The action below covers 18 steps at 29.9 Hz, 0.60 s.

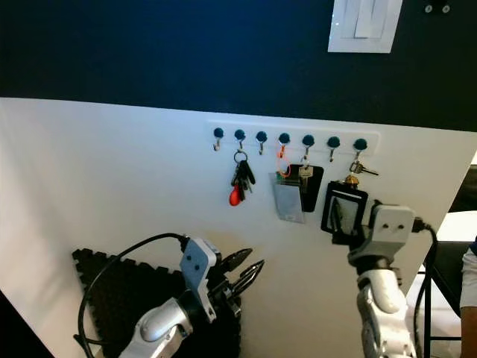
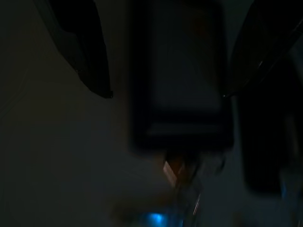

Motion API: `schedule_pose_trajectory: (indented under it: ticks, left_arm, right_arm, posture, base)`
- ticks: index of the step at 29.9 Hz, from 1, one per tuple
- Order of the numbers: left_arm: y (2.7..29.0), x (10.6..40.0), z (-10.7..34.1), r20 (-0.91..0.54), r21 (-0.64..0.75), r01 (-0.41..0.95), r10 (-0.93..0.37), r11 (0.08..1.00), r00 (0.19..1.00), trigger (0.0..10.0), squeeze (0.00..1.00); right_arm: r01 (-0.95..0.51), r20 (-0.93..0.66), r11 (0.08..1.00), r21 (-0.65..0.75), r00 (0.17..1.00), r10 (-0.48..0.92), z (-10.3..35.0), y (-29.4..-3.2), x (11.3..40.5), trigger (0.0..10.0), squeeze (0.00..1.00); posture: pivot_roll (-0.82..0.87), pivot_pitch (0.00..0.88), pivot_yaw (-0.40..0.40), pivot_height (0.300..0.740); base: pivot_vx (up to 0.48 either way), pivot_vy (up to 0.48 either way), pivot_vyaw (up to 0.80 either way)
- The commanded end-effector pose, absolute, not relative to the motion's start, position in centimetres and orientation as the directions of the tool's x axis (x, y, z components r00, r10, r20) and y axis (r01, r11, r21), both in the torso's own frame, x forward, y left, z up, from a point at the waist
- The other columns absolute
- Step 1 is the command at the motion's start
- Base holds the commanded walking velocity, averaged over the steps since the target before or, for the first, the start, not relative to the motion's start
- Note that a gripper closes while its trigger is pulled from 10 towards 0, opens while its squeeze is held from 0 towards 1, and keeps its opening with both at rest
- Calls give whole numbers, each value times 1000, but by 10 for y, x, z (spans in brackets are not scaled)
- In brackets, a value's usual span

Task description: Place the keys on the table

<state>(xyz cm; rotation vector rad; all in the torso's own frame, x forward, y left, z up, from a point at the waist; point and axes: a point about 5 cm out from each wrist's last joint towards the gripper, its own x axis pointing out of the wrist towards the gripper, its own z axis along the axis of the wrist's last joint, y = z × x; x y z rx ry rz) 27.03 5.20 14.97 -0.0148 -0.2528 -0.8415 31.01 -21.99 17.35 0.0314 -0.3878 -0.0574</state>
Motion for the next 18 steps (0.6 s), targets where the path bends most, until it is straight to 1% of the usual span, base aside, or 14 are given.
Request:
schedule_pose_trajectory:
  ticks: [1,2,3,4,5,6,18]
  left_arm:
    - [51,270,151,228,83,740,-735,668,638,10000,0]
    - [51,270,151,228,83,739,-735,668,639,10000,0]
    - [52,270,152,229,83,738,-734,669,639,10000,0]
    - [52,270,152,229,83,738,-734,669,639,10000,0]
    - [52,270,152,229,83,737,-733,670,640,10000,0]
    - [52,270,152,229,83,737,-732,671,641,10000,0]
    - [54,271,153,229,89,729,-726,679,648,10000,0]
  right_arm:
    - [30,373,998,49,927,-46,173,-215,309,10000,0]
    - [23,371,998,55,928,-42,171,-213,309,7686,0]
    - [18,371,998,59,928,-38,170,-211,308,4039,0]
    - [18,371,998,59,928,-38,170,-211,308,4039,0]
    - [9,371,998,67,928,-34,170,-210,308,353,0]
    - [3,370,997,72,928,-30,169,-209,308,0,0]
    - [-17,374,996,84,927,-16,169,-207,306,0,0]
  posture:
    - [16,37,18,740]
    - [20,37,18,740]
    - [21,37,18,740]
    - [21,37,18,740]
    - [21,37,18,740]
    - [21,37,18,740]
    - [24,39,19,740]
  base:
    - [0,0,0]
    - [0,0,0]
    - [0,0,0]
    - [0,0,0]
    - [0,0,0]
    - [0,0,0]
    - [0,0,0]
